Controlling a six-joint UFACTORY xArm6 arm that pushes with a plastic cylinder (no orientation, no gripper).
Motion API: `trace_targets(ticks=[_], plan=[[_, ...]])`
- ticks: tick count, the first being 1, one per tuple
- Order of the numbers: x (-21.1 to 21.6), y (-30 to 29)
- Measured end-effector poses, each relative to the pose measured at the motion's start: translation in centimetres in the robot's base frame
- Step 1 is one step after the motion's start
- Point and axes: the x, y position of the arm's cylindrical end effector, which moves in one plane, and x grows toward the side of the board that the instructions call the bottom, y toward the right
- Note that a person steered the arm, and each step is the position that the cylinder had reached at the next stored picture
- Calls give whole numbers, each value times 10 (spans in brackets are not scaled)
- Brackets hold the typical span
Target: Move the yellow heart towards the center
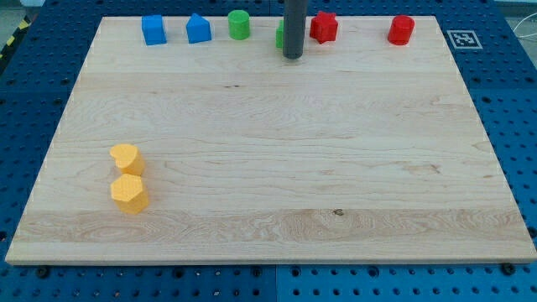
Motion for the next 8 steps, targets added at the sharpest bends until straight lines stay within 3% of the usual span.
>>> trace_targets(ticks=[3, 8], plan=[[-22, 4], [110, 13]])
